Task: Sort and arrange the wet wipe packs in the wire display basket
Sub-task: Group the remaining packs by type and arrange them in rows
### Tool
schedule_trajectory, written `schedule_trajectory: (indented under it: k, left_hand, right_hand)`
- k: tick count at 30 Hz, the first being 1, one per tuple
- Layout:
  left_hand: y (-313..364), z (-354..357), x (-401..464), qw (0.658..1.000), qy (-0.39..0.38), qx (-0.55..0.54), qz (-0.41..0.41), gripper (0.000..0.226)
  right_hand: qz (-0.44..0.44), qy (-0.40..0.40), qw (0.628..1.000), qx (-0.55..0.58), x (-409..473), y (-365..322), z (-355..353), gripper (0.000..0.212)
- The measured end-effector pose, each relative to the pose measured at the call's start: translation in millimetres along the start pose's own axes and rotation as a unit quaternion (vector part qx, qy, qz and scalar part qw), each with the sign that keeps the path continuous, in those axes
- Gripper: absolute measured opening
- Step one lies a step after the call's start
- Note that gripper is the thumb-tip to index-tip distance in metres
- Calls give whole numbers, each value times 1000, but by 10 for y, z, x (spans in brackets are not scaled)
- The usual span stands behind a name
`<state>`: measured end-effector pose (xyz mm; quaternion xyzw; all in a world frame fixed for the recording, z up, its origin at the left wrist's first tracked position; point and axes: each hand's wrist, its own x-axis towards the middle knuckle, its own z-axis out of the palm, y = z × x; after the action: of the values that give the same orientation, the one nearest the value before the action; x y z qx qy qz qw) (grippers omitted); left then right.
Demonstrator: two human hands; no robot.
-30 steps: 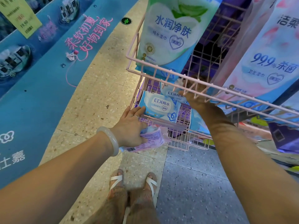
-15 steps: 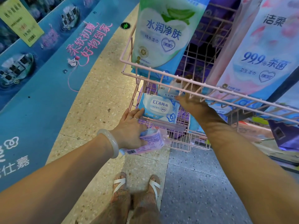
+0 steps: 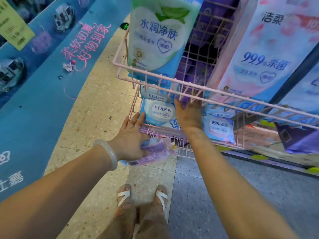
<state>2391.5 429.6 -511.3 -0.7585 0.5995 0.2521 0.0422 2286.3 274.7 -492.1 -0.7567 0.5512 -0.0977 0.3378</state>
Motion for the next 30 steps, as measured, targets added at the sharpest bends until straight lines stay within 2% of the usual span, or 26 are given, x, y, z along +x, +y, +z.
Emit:
schedule_trajectory:
  k: [2, 4, 8, 12, 16, 21, 23, 26, 28, 30]
  left_hand:
    - [7, 16, -11, 1000, 5, 16, 10, 48]
    - [10, 21, -35, 999, 7, 26, 21, 49]
    - [-11, 3, -27, 999, 3, 31, 26, 53]
    - [-6, -32, -16, 1000, -14, 23, 14, 48]
    - [26, -21, -7, 1000, -9, 15, 9, 42]
    - [88, -54, 20, 999, -20, 5, 24, 49]
    - [106, -49, 24, 999, -21, 0, 29, 49]
    - [98, -44, 23, 999, -18, -11, 30, 50]
    - [107, -54, 18, 999, -19, -10, 30, 52]
    - [127, -71, -8, 999, -12, -15, 26, 54]
  right_hand:
    - [47, 7, 996, 76, -97, 31, 80, 57]
    - [80, -56, 991, 90, -155, 12, 134, 60]
    - [52, -88, 994, 38, -136, -30, 69, 55]
    - [11, -61, 990, -129, -187, 180, -102, 40]
    - [22, -81, 979, -187, -180, 299, -262, 49]
    - [41, -72, 973, -218, -184, 236, -248, 56]
    - [24, -72, 975, -209, -215, 206, -199, 53]
    - [-4, -116, 985, -129, -274, 141, -80, 45]
    - [25, -135, 989, -59, -255, 96, -10, 50]
    - [47, -113, 992, 4, -192, 40, 12, 60]
